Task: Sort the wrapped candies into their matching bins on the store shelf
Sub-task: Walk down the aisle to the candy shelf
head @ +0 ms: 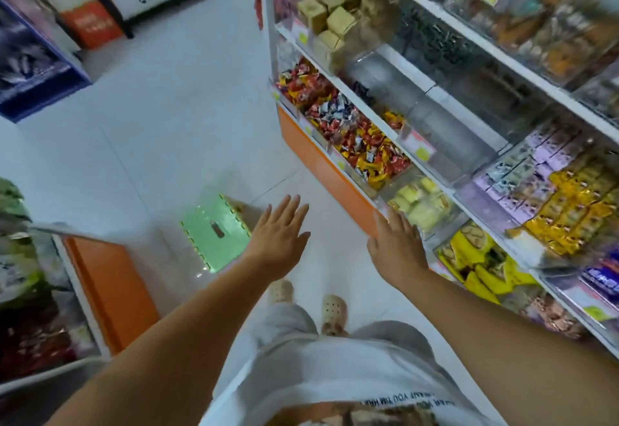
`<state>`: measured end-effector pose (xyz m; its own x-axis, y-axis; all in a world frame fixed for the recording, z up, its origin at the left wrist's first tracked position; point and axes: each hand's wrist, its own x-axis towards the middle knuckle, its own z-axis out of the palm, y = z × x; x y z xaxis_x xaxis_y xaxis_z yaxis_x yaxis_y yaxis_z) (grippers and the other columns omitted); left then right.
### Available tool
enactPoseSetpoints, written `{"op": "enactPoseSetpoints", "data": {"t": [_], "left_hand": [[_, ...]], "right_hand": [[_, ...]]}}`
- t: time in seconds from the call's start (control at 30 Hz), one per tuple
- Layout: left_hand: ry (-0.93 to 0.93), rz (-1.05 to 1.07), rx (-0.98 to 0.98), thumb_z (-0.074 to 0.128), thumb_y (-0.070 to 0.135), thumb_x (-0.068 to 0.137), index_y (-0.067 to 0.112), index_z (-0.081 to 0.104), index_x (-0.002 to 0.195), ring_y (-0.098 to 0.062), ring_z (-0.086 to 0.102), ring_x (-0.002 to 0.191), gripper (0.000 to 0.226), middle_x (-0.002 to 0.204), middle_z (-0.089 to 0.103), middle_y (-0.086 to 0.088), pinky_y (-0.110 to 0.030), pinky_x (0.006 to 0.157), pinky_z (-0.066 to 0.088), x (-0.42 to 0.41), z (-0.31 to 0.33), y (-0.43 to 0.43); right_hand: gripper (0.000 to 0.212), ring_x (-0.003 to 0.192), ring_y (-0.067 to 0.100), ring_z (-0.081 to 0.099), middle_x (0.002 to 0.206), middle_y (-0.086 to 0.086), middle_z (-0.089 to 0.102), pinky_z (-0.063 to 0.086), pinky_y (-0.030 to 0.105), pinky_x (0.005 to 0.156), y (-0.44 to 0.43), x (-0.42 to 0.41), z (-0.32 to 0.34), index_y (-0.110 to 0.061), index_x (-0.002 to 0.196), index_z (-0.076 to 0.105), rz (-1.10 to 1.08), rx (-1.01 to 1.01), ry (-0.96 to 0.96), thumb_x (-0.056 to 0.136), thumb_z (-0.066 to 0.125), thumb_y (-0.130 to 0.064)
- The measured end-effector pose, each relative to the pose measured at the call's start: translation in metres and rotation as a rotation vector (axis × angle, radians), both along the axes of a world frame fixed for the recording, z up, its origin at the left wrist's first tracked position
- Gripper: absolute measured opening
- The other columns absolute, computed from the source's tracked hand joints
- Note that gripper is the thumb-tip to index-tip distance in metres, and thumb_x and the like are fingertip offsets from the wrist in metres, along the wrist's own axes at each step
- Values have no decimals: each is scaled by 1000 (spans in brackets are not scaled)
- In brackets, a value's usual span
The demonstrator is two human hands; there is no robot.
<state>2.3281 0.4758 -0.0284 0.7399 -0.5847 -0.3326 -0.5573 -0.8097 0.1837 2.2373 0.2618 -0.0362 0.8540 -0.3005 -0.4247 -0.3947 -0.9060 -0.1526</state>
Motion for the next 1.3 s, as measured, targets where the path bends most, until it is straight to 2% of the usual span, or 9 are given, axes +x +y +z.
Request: {"op": "enactPoseSetpoints", "data": {"t": [0.27,0.47,0.57,0.77,0.9,1.03,1.3], "left_hand": [[-24,-257,53,20,47,101,22,2,154,-17,-11,147,61,161,-6,0,-40,120,-5,136,-4,-24],[15,-390,85,18,49,101,22,0,154,-16,-13,147,62,161,-10,0,-40,120,-5,207,-3,-44],[18,-416,96,17,51,100,23,-1,154,-16,-13,147,63,160,-10,0,-40,120,-6,230,-10,-58],[26,-429,114,17,53,100,23,-1,154,-16,-13,147,64,160,-10,0,-39,120,-7,269,-22,-80],[30,-441,150,16,53,100,23,-1,154,-16,-15,146,64,160,-11,0,-38,119,-10,292,-33,-80],[37,-481,181,17,53,100,22,0,154,-16,-15,146,65,160,-11,0,-40,120,-6,327,-50,-81],[67,-589,197,17,52,100,21,0,153,-17,-15,147,64,161,-10,0,-40,121,-3,449,-95,-71]], "right_hand": [[54,145,30,15,159,10,15,21,46,116,7,87,-5,-17,150,23,-243,-12,-27,100,35,-33],[56,146,28,16,159,10,16,22,43,116,11,126,-8,-18,152,22,-383,6,-3,100,34,-35],[56,145,28,18,158,11,18,24,43,115,0,147,-11,-17,151,21,-394,-11,3,100,34,-37],[58,147,28,12,160,11,11,18,42,118,-11,194,-22,-18,153,14,-379,46,4,101,31,-38],[58,146,29,17,159,12,15,23,41,116,-7,216,-33,-17,152,18,-367,71,6,101,35,-36],[57,145,29,19,158,12,19,25,42,115,-5,241,-50,-17,151,21,-431,86,12,100,35,-37],[57,147,27,10,161,9,8,17,40,118,13,343,-94,-19,153,14,-598,86,60,101,30,-39]]}}
